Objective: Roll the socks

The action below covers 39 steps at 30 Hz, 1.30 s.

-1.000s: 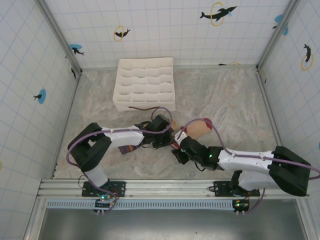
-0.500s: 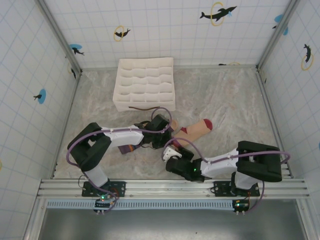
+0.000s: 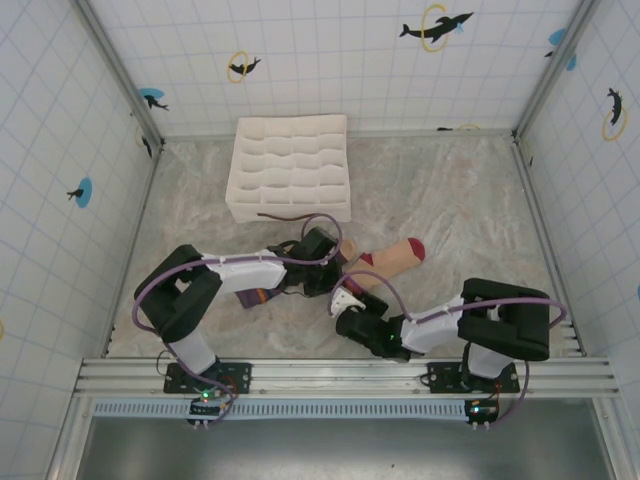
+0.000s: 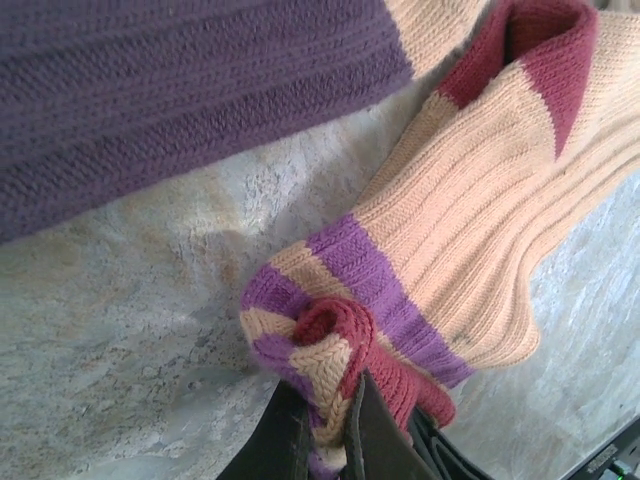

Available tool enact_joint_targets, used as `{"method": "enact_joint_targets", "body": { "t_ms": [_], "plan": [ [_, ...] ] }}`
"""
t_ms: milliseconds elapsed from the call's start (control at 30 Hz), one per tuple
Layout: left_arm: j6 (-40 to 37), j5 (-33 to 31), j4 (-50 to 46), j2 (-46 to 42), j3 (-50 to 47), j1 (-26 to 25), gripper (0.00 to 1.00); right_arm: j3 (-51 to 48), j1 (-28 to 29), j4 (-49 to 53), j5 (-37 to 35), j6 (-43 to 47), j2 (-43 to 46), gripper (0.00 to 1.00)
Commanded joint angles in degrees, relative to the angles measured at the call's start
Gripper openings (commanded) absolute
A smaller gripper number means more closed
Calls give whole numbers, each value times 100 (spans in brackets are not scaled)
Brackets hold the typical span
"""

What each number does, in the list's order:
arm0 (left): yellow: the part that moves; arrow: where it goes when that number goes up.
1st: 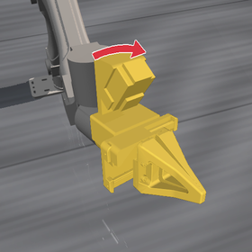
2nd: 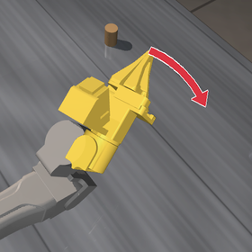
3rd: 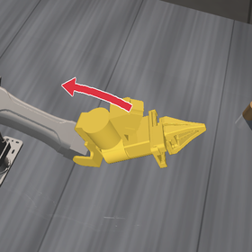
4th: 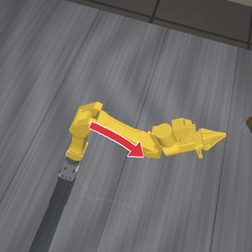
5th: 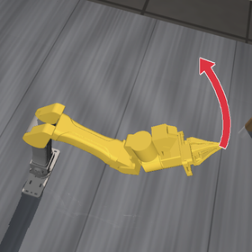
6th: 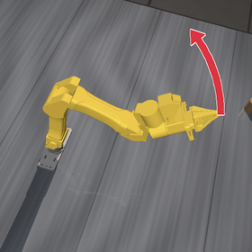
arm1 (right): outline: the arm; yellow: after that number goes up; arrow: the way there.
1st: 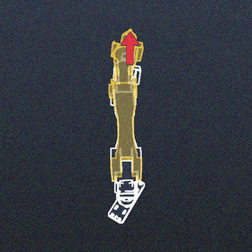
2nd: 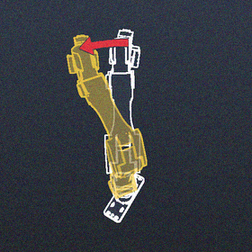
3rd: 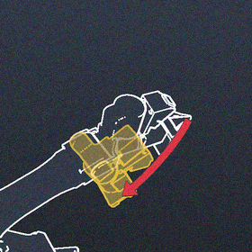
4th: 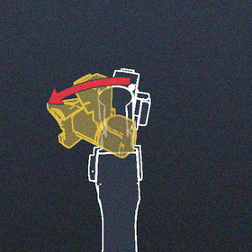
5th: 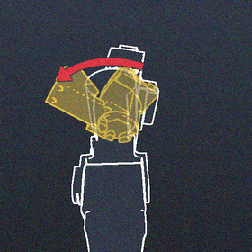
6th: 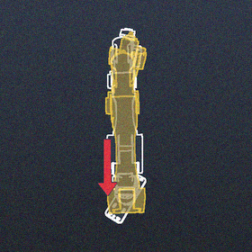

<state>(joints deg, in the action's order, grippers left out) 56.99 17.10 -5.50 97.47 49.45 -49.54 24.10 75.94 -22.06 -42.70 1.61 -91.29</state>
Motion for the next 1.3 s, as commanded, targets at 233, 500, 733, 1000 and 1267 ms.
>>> {"method": "enact_joint_targets", "body": {
  "t_ms": [233,500,733,1000,1267],
  "plan": [
    [-103,-259,-560,-398,-173,32,55,-845,-1213,-359,3014,-1275,365,0],
    [-56,-486,-556,-751,-233,58,63,-1141,-1878,-806,4242,-1788,259,0],
    [14,-734,-24,-1131,-663,59,64,-1604,-2502,-1763,5307,-2712,195,0],
    [126,-673,551,-1056,-950,8,63,-1721,-3217,-2115,6084,-3893,-58,0],
    [231,-593,1695,-924,-1237,-170,61,-1560,-3518,-1714,6186,-4838,-270,0]
  ]
}}
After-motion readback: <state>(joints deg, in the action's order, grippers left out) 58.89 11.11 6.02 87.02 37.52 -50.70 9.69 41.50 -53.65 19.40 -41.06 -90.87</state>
